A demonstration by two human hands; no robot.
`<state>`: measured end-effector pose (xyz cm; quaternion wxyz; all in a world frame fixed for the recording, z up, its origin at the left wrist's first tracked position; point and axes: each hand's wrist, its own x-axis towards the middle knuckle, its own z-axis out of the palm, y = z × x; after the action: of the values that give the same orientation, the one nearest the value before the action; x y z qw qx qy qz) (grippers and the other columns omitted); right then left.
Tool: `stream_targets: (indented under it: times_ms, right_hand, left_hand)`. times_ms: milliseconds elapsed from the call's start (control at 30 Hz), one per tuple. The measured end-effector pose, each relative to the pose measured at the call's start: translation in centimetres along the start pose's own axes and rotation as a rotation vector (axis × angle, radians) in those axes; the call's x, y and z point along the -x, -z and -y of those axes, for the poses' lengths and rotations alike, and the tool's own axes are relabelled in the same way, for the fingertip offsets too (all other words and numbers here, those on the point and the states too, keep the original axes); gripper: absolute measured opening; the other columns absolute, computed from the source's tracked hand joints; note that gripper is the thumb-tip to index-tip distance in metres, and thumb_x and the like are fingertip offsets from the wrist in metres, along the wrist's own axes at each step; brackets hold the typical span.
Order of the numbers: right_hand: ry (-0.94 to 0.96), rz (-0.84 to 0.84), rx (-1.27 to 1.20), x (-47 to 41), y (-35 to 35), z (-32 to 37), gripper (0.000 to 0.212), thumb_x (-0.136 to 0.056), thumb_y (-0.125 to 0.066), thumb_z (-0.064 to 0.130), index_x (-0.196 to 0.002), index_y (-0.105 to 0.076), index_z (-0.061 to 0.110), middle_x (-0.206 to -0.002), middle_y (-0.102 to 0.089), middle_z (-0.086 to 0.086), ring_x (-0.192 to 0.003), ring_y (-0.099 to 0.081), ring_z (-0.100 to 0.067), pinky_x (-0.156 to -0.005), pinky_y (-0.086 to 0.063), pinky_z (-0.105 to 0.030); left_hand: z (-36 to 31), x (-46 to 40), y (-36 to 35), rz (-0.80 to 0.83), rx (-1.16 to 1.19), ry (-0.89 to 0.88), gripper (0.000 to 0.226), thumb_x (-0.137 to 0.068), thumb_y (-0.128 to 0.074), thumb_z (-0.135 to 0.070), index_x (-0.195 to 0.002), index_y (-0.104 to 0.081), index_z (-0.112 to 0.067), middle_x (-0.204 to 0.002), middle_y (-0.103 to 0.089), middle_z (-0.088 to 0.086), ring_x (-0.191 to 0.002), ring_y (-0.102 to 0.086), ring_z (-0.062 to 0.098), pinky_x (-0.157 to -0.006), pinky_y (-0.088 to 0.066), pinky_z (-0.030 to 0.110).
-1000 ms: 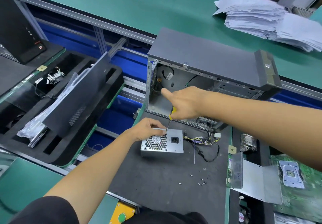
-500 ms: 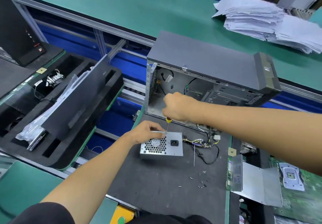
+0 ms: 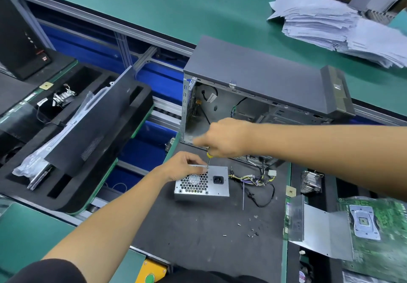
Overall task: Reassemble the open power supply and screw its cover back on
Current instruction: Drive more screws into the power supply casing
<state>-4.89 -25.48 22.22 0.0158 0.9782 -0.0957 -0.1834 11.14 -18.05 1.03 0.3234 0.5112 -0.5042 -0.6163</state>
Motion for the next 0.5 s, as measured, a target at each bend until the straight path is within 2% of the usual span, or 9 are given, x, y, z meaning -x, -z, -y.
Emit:
stream_targets:
  times_ms: [67, 100, 133, 200, 267, 367, 433, 500]
  right_hand:
    - [-0.439, -0.016, -0.344, -0.5, -0.7, 0.6, 0.022, -0.084, -0.050, 0.013, -0.070, -0.035, 0.023, -0.067, -0.044, -0.002, -0.070, -0.052, -0.034, -0.052, -0.029, -0.032]
    - [-0.580, -0.010, -0.460, -0.5, -0.8, 0.5, 0.023, -0.082, -0.051, 0.011, -0.068, -0.036, 0.021, -0.069, -0.046, -0.005, -0.073, -0.054, -0.035, -0.053, -0.032, -0.031]
    - [-0.647, -0.007, -0.538, -0.5, -0.8, 0.4, 0.019, -0.081, -0.052, 0.010, -0.069, -0.039, 0.017, -0.069, -0.051, -0.009, -0.071, -0.057, -0.035, -0.053, -0.036, -0.030]
    - [-0.632, 0.013, -0.601, -0.2, -0.3, 0.1, 0.012, -0.077, -0.055, 0.011, -0.071, -0.044, 0.010, -0.061, -0.062, -0.013, -0.054, -0.065, -0.032, -0.050, -0.043, -0.028]
    - [-0.479, 0.022, -0.455, 0.3, 0.1, -0.4, 0.016, -0.077, -0.060, 0.021, -0.072, -0.048, 0.012, -0.054, -0.063, -0.005, -0.047, -0.063, -0.025, -0.047, -0.039, -0.025]
    - [-0.091, -0.001, 0.088, 0.6, 0.1, -1.7, 0.022, -0.083, -0.056, 0.039, -0.078, -0.046, 0.020, -0.060, -0.052, 0.003, -0.051, -0.045, -0.026, -0.047, -0.026, -0.027]
    - [0.212, 0.040, 0.227, 0.7, 0.3, -2.3, 0.017, -0.087, -0.047, 0.035, -0.096, -0.041, 0.022, -0.072, -0.056, 0.001, -0.054, -0.043, -0.030, -0.049, -0.033, -0.031]
    - [0.446, 0.078, 0.256, 0.8, 0.3, -2.4, 0.027, -0.086, -0.045, 0.026, -0.110, -0.032, 0.024, -0.076, -0.059, -0.002, -0.052, -0.044, -0.033, -0.051, -0.043, -0.038]
  left_hand:
    - [0.0, 0.0, 0.0, 0.006, 0.011, 0.002, 0.013, -0.082, -0.087, -0.028, -0.093, -0.083, -0.025, -0.095, -0.079, 0.001, -0.087, -0.071, 0.008, -0.080, -0.054, 0.021]
    - [0.1, 0.0, 0.0, 0.007, 0.018, -0.001, 0.013, -0.081, -0.087, -0.028, -0.093, -0.083, -0.025, -0.095, -0.079, 0.001, -0.087, -0.071, 0.008, -0.080, -0.054, 0.021]
    - [0.1, 0.0, 0.0, 0.009, 0.024, -0.002, 0.013, -0.081, -0.087, -0.028, -0.093, -0.083, -0.025, -0.096, -0.079, 0.001, -0.087, -0.071, 0.009, -0.080, -0.054, 0.021]
    - [0.2, 0.0, 0.0, 0.011, 0.027, -0.003, 0.014, -0.081, -0.087, -0.029, -0.094, -0.083, -0.024, -0.096, -0.079, 0.003, -0.087, -0.071, 0.009, -0.080, -0.055, 0.022]
    - [0.2, -0.1, 0.0, 0.010, 0.023, -0.009, 0.016, -0.080, -0.087, -0.031, -0.094, -0.083, -0.024, -0.096, -0.079, 0.003, -0.087, -0.071, 0.009, -0.080, -0.054, 0.021]
    - [0.2, -0.1, -0.1, 0.002, 0.023, -0.014, 0.020, -0.078, -0.088, -0.035, -0.093, -0.083, -0.024, -0.093, -0.079, 0.002, -0.084, -0.070, 0.008, -0.079, -0.054, 0.021]
    - [0.3, -0.1, 0.0, 0.004, 0.020, -0.011, 0.022, -0.077, -0.089, -0.037, -0.093, -0.083, -0.024, -0.095, -0.079, 0.002, -0.086, -0.070, 0.009, -0.080, -0.055, 0.023]
    - [0.3, -0.1, 0.1, 0.006, 0.007, -0.016, 0.032, -0.073, -0.089, -0.047, -0.096, -0.083, -0.026, -0.100, -0.079, 0.002, -0.091, -0.071, 0.011, -0.085, -0.056, 0.025]
